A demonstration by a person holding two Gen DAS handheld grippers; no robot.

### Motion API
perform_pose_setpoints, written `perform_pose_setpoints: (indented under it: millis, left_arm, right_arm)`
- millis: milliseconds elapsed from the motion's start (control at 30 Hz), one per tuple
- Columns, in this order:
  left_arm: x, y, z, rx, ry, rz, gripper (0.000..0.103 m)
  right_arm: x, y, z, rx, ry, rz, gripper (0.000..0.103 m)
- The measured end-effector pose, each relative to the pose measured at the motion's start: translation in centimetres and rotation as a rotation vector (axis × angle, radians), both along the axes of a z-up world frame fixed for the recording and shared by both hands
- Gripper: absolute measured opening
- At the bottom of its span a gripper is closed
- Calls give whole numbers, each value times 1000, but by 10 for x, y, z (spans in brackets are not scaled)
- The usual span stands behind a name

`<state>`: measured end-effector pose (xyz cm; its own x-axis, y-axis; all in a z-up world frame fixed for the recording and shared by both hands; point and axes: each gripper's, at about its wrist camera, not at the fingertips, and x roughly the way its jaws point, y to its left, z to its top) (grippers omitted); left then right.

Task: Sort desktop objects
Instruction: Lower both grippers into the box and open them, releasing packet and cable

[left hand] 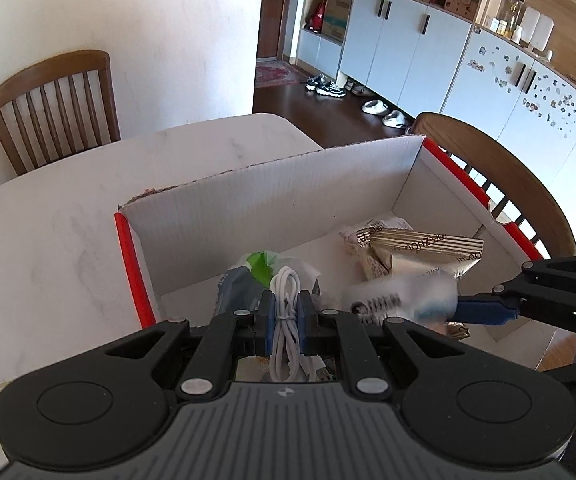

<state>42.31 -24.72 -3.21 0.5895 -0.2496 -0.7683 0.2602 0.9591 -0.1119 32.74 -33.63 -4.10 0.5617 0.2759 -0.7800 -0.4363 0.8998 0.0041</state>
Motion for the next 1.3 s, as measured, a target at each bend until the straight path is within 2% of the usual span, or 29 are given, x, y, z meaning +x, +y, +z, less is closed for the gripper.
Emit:
perform_pose_setpoints:
  millis: [167,300,733,800,1000,1067,1100,1133,1167,1200,1233,1300]
  left_arm:
    - [-3,2,1,-8,8,-9,10]
    - [-6,4,0,-31,20,-23,10]
    - [-31,6,5,-39,28,-71,12]
    - [-34,7,5,-38,32,-70,12]
    - [-43,7,3,-31,48,-87,13]
    - [-47,6,2,-20,47,-100,18]
    - [-49,5,2,-16,43,-108,29]
    - [-50,4,2,-14,43,-115,46]
    - [-52,4,2,-18,36,-124,52]
    - [-54,3,3,-21,26,-135,67]
    - [-55,1,4,-10,19,-137,73]
    - [-59,-2,7,-10,4,-155,73]
  right_arm:
    - [-3,-2,2,16,2,2,48]
    - [-7,-6,5,36,-4,-4,60]
    - [-21,-17,22,60,-51,-1,65]
    - [-22,-20,24,72,-53,-8,70]
    - [-25,-26,26,92,-49,-23,73]
    - [-26,-27,26,99,-49,-26,73]
    - [-27,-28,27,104,-49,-27,73]
    - [-27,-28,27,108,-48,-29,74]
    - [-27,-29,27,112,-47,-32,74]
    - [-27,-30,27,116,-45,-35,74]
    - [-28,-31,27,117,-45,-37,74]
    - [-29,-32,27,120,-44,-41,74]
